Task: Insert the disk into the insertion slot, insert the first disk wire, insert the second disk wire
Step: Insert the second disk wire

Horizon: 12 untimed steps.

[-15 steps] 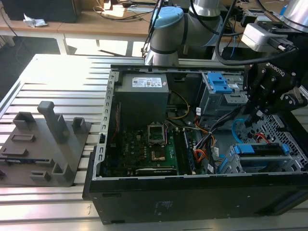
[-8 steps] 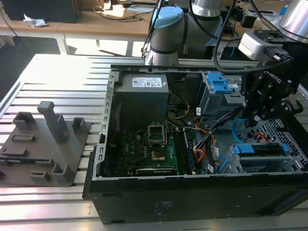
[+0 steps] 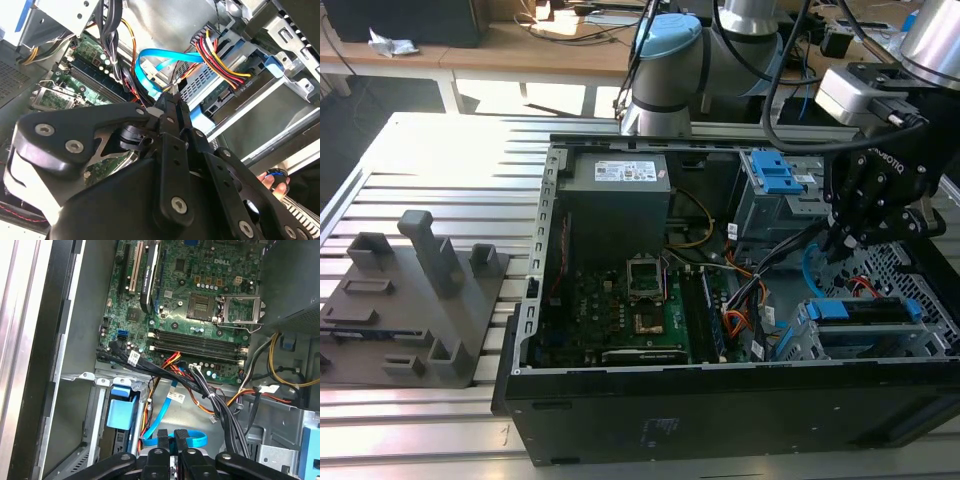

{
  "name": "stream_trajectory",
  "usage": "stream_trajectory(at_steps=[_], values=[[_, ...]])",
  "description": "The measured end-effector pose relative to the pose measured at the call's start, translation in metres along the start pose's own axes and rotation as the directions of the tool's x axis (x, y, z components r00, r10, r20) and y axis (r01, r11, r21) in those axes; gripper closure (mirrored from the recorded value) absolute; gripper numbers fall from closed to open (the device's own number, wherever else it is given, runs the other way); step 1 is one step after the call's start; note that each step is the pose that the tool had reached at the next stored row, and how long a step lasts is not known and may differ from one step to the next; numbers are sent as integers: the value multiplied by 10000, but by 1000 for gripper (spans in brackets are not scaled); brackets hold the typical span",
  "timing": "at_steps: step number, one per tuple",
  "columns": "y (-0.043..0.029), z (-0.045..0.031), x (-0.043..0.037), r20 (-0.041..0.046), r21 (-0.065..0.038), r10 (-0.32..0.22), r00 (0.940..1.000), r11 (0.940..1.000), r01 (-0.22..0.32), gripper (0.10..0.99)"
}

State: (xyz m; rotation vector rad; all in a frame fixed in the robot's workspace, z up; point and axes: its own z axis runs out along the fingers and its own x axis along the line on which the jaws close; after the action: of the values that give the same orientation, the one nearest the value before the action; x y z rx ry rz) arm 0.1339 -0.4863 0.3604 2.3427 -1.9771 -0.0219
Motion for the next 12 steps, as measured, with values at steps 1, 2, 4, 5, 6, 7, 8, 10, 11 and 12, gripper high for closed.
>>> stream_trajectory(at_steps=[1, 2, 4, 5, 6, 7, 8, 10, 11, 12], values=[[0, 0, 0, 0, 0, 0, 10000, 10000, 0, 925], [0, 0, 0, 0, 0, 0, 10000, 10000, 0, 925], [3, 0, 15, -3, -1, 0, 10000, 10000, 0, 925], [9, 3, 56, 0, -1, 0, 10000, 10000, 0, 925], [17, 5, 101, 0, -1, -1, 10000, 10000, 1, 925], [22, 6, 134, -1, -1, -1, 10000, 10000, 1, 925], [33, 13, 211, 1, 0, 0, 10000, 10000, 0, 925], [39, 24, 301, 1, -5, 2, 10000, 10000, -2, 925], [40, 29, 332, 2, -7, 2, 10000, 10000, -2, 925], [40, 37, 382, 1, -10, 2, 10000, 10000, -2, 925]])
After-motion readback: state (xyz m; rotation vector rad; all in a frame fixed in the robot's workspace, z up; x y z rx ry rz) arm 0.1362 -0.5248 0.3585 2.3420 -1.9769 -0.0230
